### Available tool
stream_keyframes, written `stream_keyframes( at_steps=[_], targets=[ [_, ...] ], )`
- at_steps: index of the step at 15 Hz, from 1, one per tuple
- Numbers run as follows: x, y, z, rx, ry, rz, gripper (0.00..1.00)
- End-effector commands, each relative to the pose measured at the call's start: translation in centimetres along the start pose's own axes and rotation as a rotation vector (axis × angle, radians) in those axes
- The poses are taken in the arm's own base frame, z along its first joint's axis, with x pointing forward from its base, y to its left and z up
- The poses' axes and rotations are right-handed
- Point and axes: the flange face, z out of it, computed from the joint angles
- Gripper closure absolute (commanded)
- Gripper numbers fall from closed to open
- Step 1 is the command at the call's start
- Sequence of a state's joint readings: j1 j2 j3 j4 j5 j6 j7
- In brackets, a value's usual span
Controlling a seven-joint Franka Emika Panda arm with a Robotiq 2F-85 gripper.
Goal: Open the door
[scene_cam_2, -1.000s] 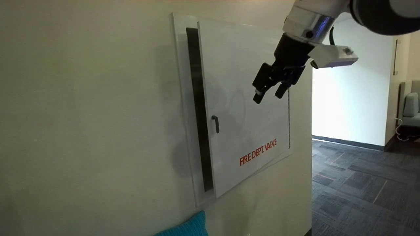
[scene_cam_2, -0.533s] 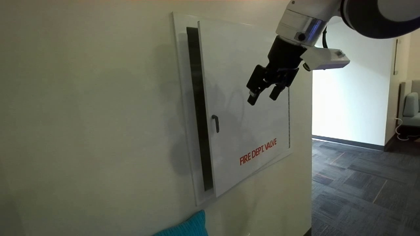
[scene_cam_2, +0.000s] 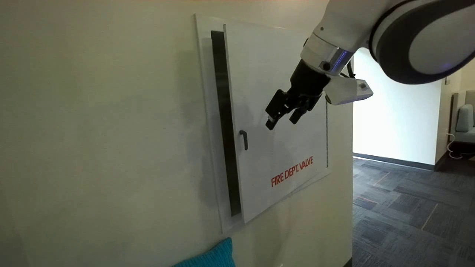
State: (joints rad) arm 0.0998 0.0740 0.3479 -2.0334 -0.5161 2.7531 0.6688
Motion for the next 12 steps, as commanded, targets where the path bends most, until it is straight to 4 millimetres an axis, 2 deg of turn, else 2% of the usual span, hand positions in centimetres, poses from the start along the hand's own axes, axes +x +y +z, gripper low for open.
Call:
stream_keyframes(
  at_steps=[1,12],
  targets=[
    [1.3,0.0,2.2,-0.009,0.058,0.035,0.0],
    [4.5,-1.1,6.4,-0.021,0.08,0.098,0.0]
  ],
)
